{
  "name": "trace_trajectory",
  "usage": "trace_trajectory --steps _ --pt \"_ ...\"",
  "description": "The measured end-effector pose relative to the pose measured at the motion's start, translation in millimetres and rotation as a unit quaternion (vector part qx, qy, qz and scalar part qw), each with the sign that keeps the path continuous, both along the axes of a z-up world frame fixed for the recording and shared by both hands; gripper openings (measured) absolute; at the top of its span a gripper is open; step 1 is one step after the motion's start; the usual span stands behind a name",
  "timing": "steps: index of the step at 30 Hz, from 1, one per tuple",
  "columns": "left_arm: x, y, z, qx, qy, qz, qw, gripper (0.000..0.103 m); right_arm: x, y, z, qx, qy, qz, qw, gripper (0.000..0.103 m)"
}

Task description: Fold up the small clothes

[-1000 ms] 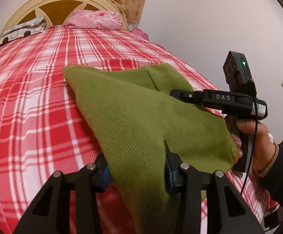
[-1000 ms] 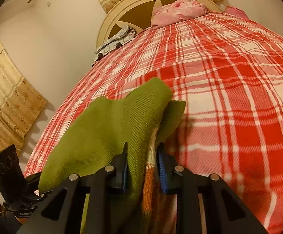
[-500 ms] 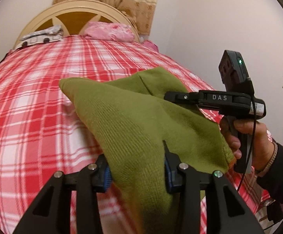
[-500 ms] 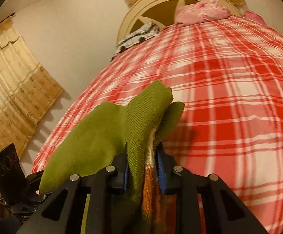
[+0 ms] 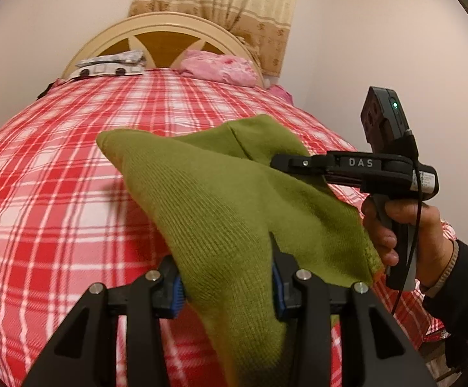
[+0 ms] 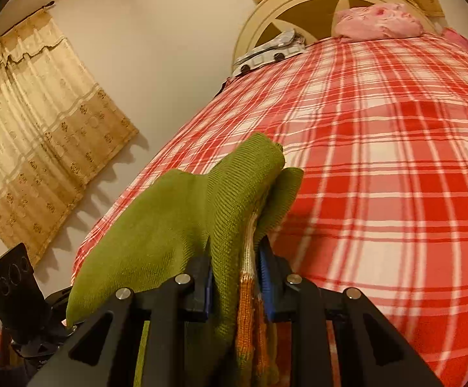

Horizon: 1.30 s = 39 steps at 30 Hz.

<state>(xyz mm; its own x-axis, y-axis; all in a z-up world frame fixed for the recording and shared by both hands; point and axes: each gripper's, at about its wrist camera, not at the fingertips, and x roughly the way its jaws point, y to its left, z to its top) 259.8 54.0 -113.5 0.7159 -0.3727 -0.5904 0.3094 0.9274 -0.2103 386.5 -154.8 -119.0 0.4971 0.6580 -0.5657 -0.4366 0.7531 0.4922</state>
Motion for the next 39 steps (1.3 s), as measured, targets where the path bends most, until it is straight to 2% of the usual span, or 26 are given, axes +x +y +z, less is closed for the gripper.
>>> trace_trajectory --steps 16,25,39 --pt "-44.3 64.5 -9.4 -0.01 0.0 0.072 0.9973 0.043 -16.0 92.7 -11.8 0.011 0.014 0.07 0.997 0.024" --pt "-63.8 85.5 -15.7 -0.014 0.005 0.099 0.995 0.042 -21.1 127.7 -19.1 0.009 0.024 0.098 0.995 0.024" --pt "-80.2 107.1 -28.4 -0.016 0.021 0.119 0.9925 0.043 -23.2 158.4 -33.3 0.009 0.045 0.132 0.99 0.024"
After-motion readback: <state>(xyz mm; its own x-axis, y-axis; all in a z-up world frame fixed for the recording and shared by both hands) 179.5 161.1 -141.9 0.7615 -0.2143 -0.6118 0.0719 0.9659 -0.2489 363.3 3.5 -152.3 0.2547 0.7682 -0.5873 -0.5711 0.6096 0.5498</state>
